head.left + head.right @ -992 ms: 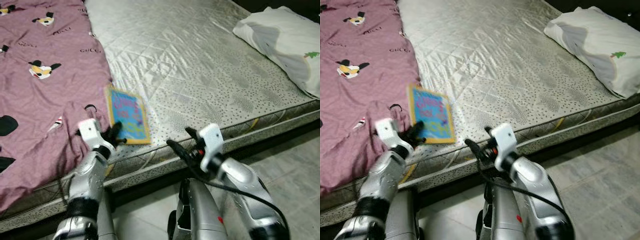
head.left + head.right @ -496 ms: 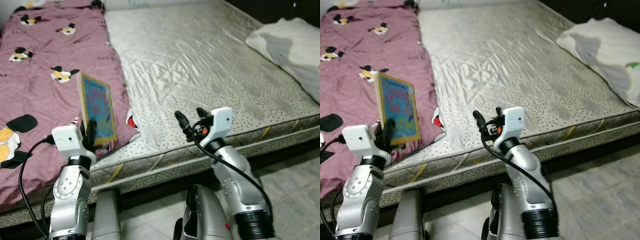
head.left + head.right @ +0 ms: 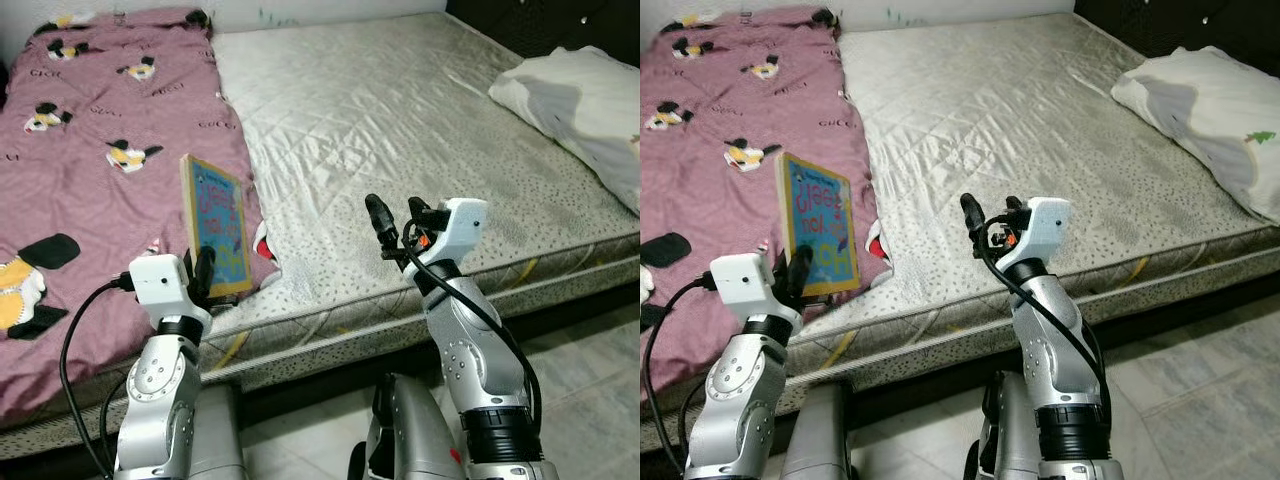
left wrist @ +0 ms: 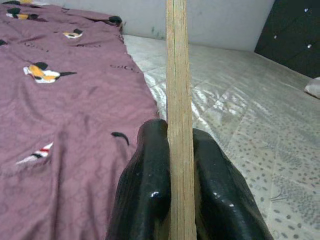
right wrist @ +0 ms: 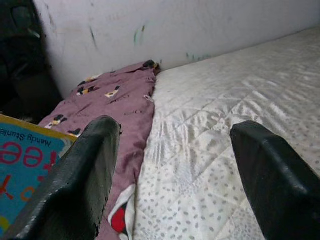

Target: Clean up the room

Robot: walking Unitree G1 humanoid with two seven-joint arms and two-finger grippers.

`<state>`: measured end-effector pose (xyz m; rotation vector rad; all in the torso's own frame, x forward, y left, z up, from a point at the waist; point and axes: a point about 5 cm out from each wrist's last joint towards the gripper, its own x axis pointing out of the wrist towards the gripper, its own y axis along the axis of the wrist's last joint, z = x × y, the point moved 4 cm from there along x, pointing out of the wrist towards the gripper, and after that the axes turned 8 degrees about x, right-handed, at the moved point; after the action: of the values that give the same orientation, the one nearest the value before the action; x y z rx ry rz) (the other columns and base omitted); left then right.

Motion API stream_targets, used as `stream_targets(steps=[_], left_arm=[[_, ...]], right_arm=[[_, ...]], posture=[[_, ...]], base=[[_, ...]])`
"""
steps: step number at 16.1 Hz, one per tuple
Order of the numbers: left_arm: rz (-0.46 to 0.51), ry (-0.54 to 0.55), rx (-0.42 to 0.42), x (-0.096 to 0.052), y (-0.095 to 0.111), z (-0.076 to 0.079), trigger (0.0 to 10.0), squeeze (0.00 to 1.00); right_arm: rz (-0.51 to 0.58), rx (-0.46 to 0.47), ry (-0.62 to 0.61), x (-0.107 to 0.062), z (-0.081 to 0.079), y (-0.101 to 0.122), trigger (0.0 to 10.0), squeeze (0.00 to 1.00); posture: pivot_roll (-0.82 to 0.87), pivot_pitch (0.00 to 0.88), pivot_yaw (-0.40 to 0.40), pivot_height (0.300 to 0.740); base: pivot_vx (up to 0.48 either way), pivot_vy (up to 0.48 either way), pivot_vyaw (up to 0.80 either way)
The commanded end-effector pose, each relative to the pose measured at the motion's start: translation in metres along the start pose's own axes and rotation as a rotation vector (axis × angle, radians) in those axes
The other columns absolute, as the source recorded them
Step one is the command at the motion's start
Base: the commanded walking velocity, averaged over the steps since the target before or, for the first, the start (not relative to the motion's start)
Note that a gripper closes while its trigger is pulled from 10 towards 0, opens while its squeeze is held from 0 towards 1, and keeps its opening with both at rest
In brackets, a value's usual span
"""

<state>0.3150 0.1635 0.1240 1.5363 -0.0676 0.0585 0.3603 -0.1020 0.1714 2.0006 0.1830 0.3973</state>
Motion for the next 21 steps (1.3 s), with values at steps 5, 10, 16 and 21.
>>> stream_targets(steps=[5, 10, 16, 21], left_arm=[[0.037, -0.010, -0.007, 0.004, 0.011, 0.004, 0.0, 0.00], [0.032, -0.020, -0.020, 0.006, 0.009, 0.008, 0.0, 0.00], [0.025, -0.040, -0.028, 0.007, 0.007, 0.014, 0.0, 0.00], [0.041, -0.024, -0.020, 0.007, 0.009, 0.011, 0.2, 0.00]], right_arm=[[0.010, 0.006, 0.010, 0.005, -0.003, 0.003, 10.0, 0.00], [-0.005, -0.015, -0.011, 0.003, 0.006, 0.000, 10.0, 0.00], [-0.009, -0.036, -0.034, 0.001, 0.012, -0.002, 10.0, 0.00], [-0.019, -0.060, -0.038, 0.000, 0.012, -0.005, 10.0, 0.00]], posture=[[0.05, 0.030, -0.017, 0.661], [0.05, 0.020, -0.017, 0.721], [0.05, 0.019, -0.009, 0.740], [0.05, 0.019, -0.016, 0.740]], base=[[0.000, 0.000, 0.00], [0.000, 0.000, 0.00], [0.000, 0.000, 0.00], [0.000, 0.000, 0.00]])
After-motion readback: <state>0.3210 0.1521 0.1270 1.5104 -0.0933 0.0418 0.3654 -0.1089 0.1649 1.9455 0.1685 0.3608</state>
